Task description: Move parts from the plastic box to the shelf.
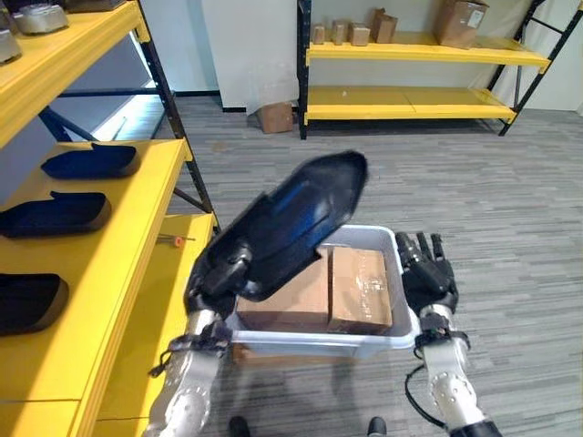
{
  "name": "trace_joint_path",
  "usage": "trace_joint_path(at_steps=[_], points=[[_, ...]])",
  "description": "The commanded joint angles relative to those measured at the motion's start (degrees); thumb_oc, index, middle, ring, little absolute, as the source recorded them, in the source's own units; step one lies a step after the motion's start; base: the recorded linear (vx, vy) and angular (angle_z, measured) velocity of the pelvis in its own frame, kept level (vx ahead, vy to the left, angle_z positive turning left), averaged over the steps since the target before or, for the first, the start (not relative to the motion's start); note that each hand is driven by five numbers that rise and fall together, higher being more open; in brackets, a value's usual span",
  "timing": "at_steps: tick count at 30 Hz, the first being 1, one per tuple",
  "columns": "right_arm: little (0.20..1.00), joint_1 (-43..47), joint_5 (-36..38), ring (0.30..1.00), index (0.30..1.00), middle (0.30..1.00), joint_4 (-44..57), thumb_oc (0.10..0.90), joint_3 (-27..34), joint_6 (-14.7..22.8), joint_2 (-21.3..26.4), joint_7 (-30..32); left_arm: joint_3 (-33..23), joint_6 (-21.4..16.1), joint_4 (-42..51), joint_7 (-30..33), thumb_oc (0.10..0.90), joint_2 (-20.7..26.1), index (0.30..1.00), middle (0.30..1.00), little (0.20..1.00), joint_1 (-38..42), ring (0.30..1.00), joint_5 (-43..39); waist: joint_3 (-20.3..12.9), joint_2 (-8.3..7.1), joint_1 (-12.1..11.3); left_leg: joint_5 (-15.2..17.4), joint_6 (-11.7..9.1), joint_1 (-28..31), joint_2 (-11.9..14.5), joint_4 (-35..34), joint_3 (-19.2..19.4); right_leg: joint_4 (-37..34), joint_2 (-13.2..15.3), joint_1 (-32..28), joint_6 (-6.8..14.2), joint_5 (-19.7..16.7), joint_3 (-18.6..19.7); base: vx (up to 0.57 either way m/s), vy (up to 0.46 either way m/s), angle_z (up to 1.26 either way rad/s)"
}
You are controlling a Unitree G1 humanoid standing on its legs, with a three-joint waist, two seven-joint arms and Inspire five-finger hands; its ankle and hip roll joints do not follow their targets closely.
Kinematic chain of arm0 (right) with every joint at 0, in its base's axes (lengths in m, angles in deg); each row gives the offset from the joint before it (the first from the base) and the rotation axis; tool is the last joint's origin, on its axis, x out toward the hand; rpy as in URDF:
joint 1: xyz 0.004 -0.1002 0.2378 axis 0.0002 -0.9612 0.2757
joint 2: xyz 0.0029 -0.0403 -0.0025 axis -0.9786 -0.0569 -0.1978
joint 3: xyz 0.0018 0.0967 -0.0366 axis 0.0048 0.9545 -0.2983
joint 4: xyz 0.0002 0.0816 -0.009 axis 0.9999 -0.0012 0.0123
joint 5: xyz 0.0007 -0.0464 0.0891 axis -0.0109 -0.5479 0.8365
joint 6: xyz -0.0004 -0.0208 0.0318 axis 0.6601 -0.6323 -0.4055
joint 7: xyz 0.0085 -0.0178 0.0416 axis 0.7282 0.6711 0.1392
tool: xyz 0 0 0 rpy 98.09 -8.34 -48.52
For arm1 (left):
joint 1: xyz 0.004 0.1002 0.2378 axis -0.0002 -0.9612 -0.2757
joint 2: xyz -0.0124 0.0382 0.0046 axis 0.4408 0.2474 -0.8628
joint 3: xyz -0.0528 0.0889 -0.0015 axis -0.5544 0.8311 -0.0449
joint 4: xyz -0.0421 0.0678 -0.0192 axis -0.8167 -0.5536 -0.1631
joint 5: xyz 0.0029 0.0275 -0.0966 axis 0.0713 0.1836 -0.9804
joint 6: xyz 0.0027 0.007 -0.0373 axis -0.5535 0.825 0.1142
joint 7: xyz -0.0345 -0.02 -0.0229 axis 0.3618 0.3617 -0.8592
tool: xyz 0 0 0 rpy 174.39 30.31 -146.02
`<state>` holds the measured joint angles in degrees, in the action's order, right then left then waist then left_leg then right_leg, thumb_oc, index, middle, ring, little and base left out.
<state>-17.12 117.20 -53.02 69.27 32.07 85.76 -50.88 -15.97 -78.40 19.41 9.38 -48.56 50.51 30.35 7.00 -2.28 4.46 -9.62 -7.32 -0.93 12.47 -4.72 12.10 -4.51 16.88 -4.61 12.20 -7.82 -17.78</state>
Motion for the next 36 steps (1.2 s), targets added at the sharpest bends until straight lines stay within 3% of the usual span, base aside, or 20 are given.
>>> trace_joint_path(at_steps=[1, 4, 7, 11, 12, 13, 15, 17, 18, 19, 22, 23, 24, 25, 26, 27, 28, 29, 36], points=[[1.0, 6.3, -2.6, 1.0, 1.0, 1.0, 6.8, 0.9, 3.1, 1.6, 0.1, -6.6, -4.2, -6.2, 8.5, -6.7, 0.4, 1.7, 0.3, 0.3, 0.3, 7.4, 0.3, -2.1, -2.0, 0.18, -1.0, 2.3, -1.4, 3.4, 4.8, 0.4, 2.9, 6.7, 0.7, 0.3, -0.8, 3.7, -2.7, -0.07, -0.089, 0.02], [1.0, 3.6, -3.3, 1.0, 1.0, 1.0, 6.9, 0.9, 5.4, 2.1, 0.2, -8.6, -7.0, -6.8, 10.2, -7.9, 0.4, 0.6, 0.3, 0.3, 0.3, 3.1, 0.3, -2.2, -0.5, 2.16, -1.3, 0.7, -2.0, 1.9, 7.4, 1.7, 1.4, 10.8, -1.6, 1.8, -2.7, 7.2, -3.3, -0.09, -0.1, 0.12], [1.0, 4.0, -3.1, 1.0, 1.0, 1.0, 6.5, 0.9, 5.3, 2.2, 0.5, -9.0, -6.9, -7.0, 10.9, -8.2, 0.4, 0.1, 0.3, 0.3, 0.3, 2.3, 0.3, -2.4, 0.2, 3.01, -1.7, -0.4, -2.4, 1.1, 8.9, 2.4, 0.7, 13.5, -2.9, 2.9, -4.0, 9.1, -3.7, -0.1, -0.114, 0.12], [1.0, 5.9, -3.6, 1.0, 1.0, 1.0, 7.1, 0.9, 3.3, 2.7, 1.8, -9.6, -6.0, -7.3, 12.2, -8.4, 0.4, -0.2, 0.3, 0.3, 0.3, 1.9, 0.3, -3.2, 1.5, 4.49, -2.7, -4.0, -3.4, -0.3, 12.3, 3.4, -1.1, 17.0, -6.1, 4.5, -6.4, 12.2, -4.7, -0.11, -0.171, 0.1], [1.0, 7.6, -3.8, 1.0, 1.0, 1.0, 7.0, 0.9, 1.9, 2.9, 2.4, -9.8, -5.5, -7.3, 12.8, -8.2, 0.4, -0.4, 0.3, 0.3, 0.3, 1.8, 0.3, -3.1, 2.2, 5.18, -3.7, -7.6, -4.5, -0.9, 14.1, 3.5, -2.2, 17.9, -8.0, 4.8, -7.5, 13.3, -5.2, -0.07, -0.121, 0.12], [1.0, 7.6, -3.8, 1.0, 1.0, 1.0, 7.0, 0.9, 1.9, 2.9, 2.4, -9.8, -5.5, -7.3, 12.8, -8.2, 0.4, -0.4, 0.3, 0.3, 0.3, 1.8, 0.3, -3.1, 2.2, 5.3, -3.6, -7.7, -4.6, -1.0, 14.2, 3.5, -2.4, 17.9, -8.2, 4.8, -7.6, 13.3, -5.3, -0.11, -0.227, 0.14], [1.0, 11.3, -5.0, 1.0, 1.0, 1.0, 6.2, 0.9, -0.6, 3.5, 3.7, -9.9, -4.8, -7.3, 13.3, -8.5, 0.4, -0.8, 0.3, 0.3, 0.3, 1.4, 0.3, -3.3, 4.1, 6.87, -5.9, -16.7, -6.9, -2.8, 15.8, 2.6, -5.4, 16.9, -10.1, 4.1, -9.1, 13.9, -6.9, -0.11, -0.156, 0.18], [1.0, 11.4, -5.0, 1.0, 1.0, 1.0, 6.1, 0.9, -0.6, 3.5, 3.8, -9.9, -4.7, -7.3, 13.3, -8.5, 0.4, -0.9, 0.3, 0.3, 0.3, 1.5, 0.3, -3.3, 4.0, 7.07, -5.8, -16.8, -7.0, -3.1, 16.0, 2.7, -5.7, 16.5, -10.4, 4.1, -9.1, 13.6, -7.1, -0.09, -0.031, 0.43], [1.0, 12.0, -6.0, 1.0, 1.0, 1.0, 5.0, 0.9, -0.6, 4.0, 4.2, -8.8, -4.0, -7.3, 12.9, -8.7, 0.4, -0.5, 0.3, 0.3, 0.3, 2.6, 0.3, -4.1, 5.1, 6.65, -6.1, -20.4, -7.4, -6.1, 16.2, 5.3, -0.7, 13.7, -9.1, 2.9, -9.6, 13.1, -10.3, -0.18, -0.146, 1.4], [1.0, 11.3, -6.4, 1.0, 1.0, 1.0, 4.6, 0.9, -0.2, 3.9, 4.1, -8.4, -4.4, -7.2, 12.2, -8.9, 0.4, -0.2, 0.3, 0.3, 0.3, 3.3, 0.3, -4.8, 4.8, 5.73, -5.7, -17.6, -7.1, -6.0, 15.3, 8.5, 2.7, 12.0, -8.1, 1.8, -9.5, 13.5, -11.8, -0.23, -0.198, 1.42], [1.0, 10.0, -6.4, 1.0, 1.0, 1.0, 4.2, 0.9, 0.5, 3.1, 4.0, -8.6, -4.6, -7.0, 11.6, -9.4, 0.4, -0.3, 0.3, 0.3, 0.3, 3.4, 0.3, -5.1, 4.3, 4.66, -5.5, -7.4, -5.3, -4.7, 12.9, 17.5, 4.1, 9.5, -7.3, 0.9, -10.3, 11.9, -15.5, -0.16, -0.197, 0.87], [1.0, 9.9, -6.4, 1.0, 1.0, 1.0, 4.3, 0.9, 0.5, 3.1, 4.0, -8.6, -4.6, -7.0, 11.6, -9.4, 0.4, -0.3, 0.3, 0.3, 0.3, 3.4, 0.3, -5.1, 4.3, 4.67, -5.3, -6.8, -5.2, -4.9, 12.9, 18.2, 3.9, 9.4, -7.2, 0.8, -10.2, 11.9, -15.6, -0.15, -0.112, 0.9], [1.0, 9.3, -6.1, 1.0, 1.0, 1.0, 4.0, 0.9, 1.0, 3.0, 3.9, -8.6, -4.5, -6.8, 11.3, -9.4, 0.4, -0.4, 0.3, 0.3, 0.3, 3.8, 0.3, -5.4, 3.9, 4.13, -5.0, -3.4, -4.4, -3.8, 12.0, 21.3, 5.8, 8.8, -6.8, 0.6, -10.6, 11.7, -17.5, -0.15, -0.077, 0.91], [1.0, 7.9, -6.1, 1.0, 1.0, 1.0, 4.2, 0.9, 2.0, 2.7, 3.3, -8.4, -4.4, -6.8, 11.2, -9.5, 0.4, -0.8, 0.3, 0.3, 0.3, 4.2, 0.3, -5.5, 2.8, 3.64, -4.3, 1.7, -3.2, -2.1, 9.6, 22.5, 7.3, 8.3, -6.0, 0.2, -10.5, 11.1, -20.0, -0.17, -0.075, 1.06], [1.0, 7.2, -6.2, 1.0, 1.0, 1.0, 4.2, 0.9, 2.8, 2.6, 3.0, -8.3, -4.2, -6.6, 11.1, -9.5, 0.4, -0.9, 0.3, 0.3, 0.3, 4.6, 0.3, -5.4, 2.2, 3.61, -3.9, 3.9, -2.7, -1.2, 8.1, 22.5, 7.7, 8.3, -5.6, 0.0, -10.4, 10.8, -21.1, -0.07, 0.091, 1.97], [1.0, 5.8, -5.7, 1.0, 1.0, 1.0, 4.3, 0.9, 4.3, 2.8, 2.4, -8.4, -3.9, -6.4, 11.0, -9.6, 0.4, -1.1, 0.3, 0.3, 0.3, 5.1, 0.3, -5.2, 0.6, 4.2, -3.0, 6.5, -1.8, 1.4, 5.8, 16.5, 9.7, 8.5, -4.7, -0.3, -9.4, 9.7, -23.6, 0.0, 0.192, 1.88], [1.0, 5.0, -5.5, 1.0, 1.0, 1.0, 4.3, 0.9, 5.3, 2.7, 2.4, -8.4, -3.9, -6.2, 11.3, -9.7, 0.4, -1.3, 0.3, 0.3, 0.3, 5.0, 0.3, -5.5, -0.2, 4.57, -2.5, 6.2, -1.8, 2.3, 5.9, 12.0, 11.3, 8.3, -3.9, -0.9, -8.6, 8.8, -24.7, 0.04, 0.323, 2.34], [1.0, 3.9, -5.9, 1.0, 1.0, 1.0, 3.7, 0.9, 5.7, 2.4, 2.0, -8.5, -3.9, -5.7, 11.5, -10.2, 0.4, -1.5, 0.3, 0.3, 0.3, 4.0, 0.3, -5.3, -1.7, 5.21, -2.8, 5.5, -1.6, 4.4, 4.4, 5.8, 9.5, 7.6, -3.5, -1.2, -7.4, 7.6, -24.8, 0.05, 0.269, 1.43], [1.0, 3.4, -6.5, 1.0, 1.0, 1.0, 1.7, 0.9, 6.2, 1.4, 0.7, -8.2, -5.6, -5.6, 12.8, -10.5, 0.4, -1.6, 0.3, 0.3, 0.3, 2.4, 0.3, -4.6, -2.8, 3.82, -4.5, 5.9, 1.0, 6.1, 0.0, 0.5, 7.9, 8.3, 1.4, -2.0, -4.4, 2.5, -27.2, 0.05, 0.16, 0.36]])
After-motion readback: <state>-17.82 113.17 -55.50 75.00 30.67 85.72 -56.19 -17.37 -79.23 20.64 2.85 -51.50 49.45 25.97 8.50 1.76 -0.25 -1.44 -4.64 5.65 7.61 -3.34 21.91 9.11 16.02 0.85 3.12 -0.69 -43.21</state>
